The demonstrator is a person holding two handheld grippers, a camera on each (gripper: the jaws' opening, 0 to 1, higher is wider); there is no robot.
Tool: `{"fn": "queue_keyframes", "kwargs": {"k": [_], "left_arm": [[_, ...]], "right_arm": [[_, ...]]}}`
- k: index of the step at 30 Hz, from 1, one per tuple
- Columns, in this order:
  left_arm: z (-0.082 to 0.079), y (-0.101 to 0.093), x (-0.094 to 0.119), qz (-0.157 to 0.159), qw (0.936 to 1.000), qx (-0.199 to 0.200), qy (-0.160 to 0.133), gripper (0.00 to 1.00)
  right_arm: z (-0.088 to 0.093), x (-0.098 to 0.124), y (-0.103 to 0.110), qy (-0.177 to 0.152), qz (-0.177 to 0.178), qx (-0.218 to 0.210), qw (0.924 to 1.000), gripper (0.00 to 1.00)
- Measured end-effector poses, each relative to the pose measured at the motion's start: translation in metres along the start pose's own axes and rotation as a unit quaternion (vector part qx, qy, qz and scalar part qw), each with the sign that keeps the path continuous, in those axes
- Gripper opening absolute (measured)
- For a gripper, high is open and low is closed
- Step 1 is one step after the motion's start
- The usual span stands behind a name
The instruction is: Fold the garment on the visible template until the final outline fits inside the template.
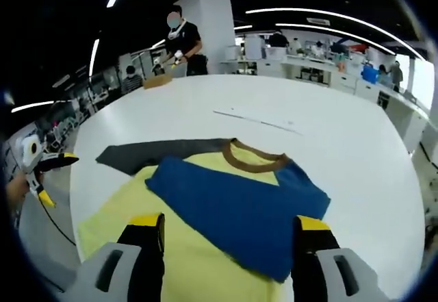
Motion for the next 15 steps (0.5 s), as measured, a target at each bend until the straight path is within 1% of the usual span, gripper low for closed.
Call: {"fn": "queue_keyframes", "kwargs": {"k": [1, 5, 10, 13, 15], "left_arm": [[0.000, 0.000, 0.000, 0.000, 1.0000, 0.000, 0.000, 0.99], [0.000, 0.001, -0.001, 0.000, 1.0000, 0.000, 0.000, 0.99], [0.000, 0.002, -0.001, -0.002, 1.0000, 0.000, 0.000, 0.99], [-0.001, 0.004, -0.002, -0.007, 1.0000, 0.002, 0.000, 0.99], [-0.001, 0.005, -0.002, -0.009, 1.0000, 0.003, 0.000, 0.99]], "right_arm": [[0.001, 0.001, -0.001, 0.001, 0.001, 0.000, 1.0000, 0.69], [0.018, 0.009, -0.012, 0.018, 0.020, -0.009, 0.9996, 0.55], [0.035, 0.015, -0.023, 0.032, 0.035, -0.019, 0.9987, 0.40], [0.044, 0.017, -0.029, 0.038, 0.044, -0.024, 0.9980, 0.35], [0.049, 0.018, -0.032, 0.044, 0.051, -0.025, 0.9974, 0.33]]}}
Point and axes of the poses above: the point that each gripper's makers call its tool centre point, and the gripper's own axes: x roughly backward along the fingers, y roughly to its left, z roughly out of its underside, the point moved 7 cm from there along x, roughly backward along the fingers, and after that the axes turned 11 degrees about -z, right-handed, at the moved point
